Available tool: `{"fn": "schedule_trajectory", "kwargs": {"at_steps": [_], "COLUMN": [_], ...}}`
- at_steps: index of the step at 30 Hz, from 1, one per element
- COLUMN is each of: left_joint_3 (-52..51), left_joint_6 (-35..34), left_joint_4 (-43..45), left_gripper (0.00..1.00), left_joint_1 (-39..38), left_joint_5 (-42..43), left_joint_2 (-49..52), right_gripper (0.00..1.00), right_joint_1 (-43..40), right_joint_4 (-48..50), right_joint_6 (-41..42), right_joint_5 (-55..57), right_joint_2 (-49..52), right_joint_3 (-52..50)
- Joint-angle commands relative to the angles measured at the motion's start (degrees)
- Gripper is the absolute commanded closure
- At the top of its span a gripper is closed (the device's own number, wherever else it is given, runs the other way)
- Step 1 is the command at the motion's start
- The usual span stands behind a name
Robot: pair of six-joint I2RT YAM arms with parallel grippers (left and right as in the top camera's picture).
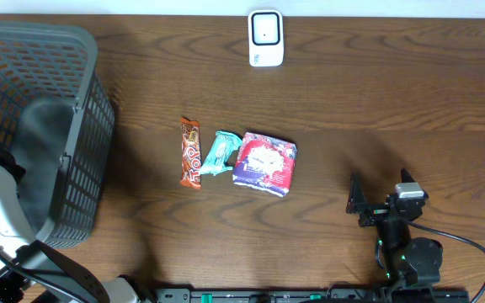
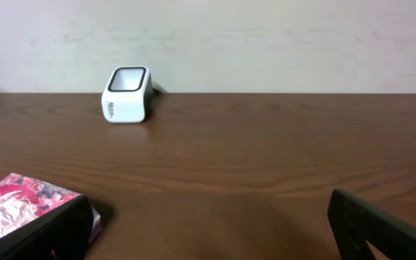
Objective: Scan the item barcode
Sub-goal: 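Reach the left gripper into the basket and grasp the orange box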
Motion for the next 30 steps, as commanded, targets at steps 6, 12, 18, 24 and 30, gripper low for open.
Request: {"fn": "schedule_trajectory", "kwargs": {"at_steps": [6, 12, 18, 24, 30], "left_joint_3": [-0.50, -0.63, -0.76, -0.76, -1.01], "left_joint_6": [1.31, 0.46, -2.80, -3.43, -4.31], "left_joint_4": [0.04, -0.42, -1.18, -0.68, -0.28], "left_gripper": [0.23, 0.23, 0.22, 0.23, 0.23], "left_joint_1": [2.82, 2.82, 4.02, 5.86, 6.47], "left_joint_5": [1.14, 1.09, 1.09, 1.14, 1.88], "left_joint_2": [5.66, 9.99, 14.64, 15.80, 15.82], "right_gripper": [0.01, 0.01, 0.01, 0.01, 0.01], "right_joint_1": [-0.24, -0.24, -0.24, -0.24, -0.24], "right_joint_4": [-0.17, -0.17, -0.17, -0.17, -0.17], "right_joint_6": [-0.61, -0.61, -0.61, -0.61, -0.61], "right_joint_5": [0.26, 0.26, 0.26, 0.26, 0.26], "right_joint_2": [-0.37, -0.37, -0.37, -0.37, -0.37], "right_joint_3": [-0.15, -0.17, -0.15, -0.15, -0.15]}}
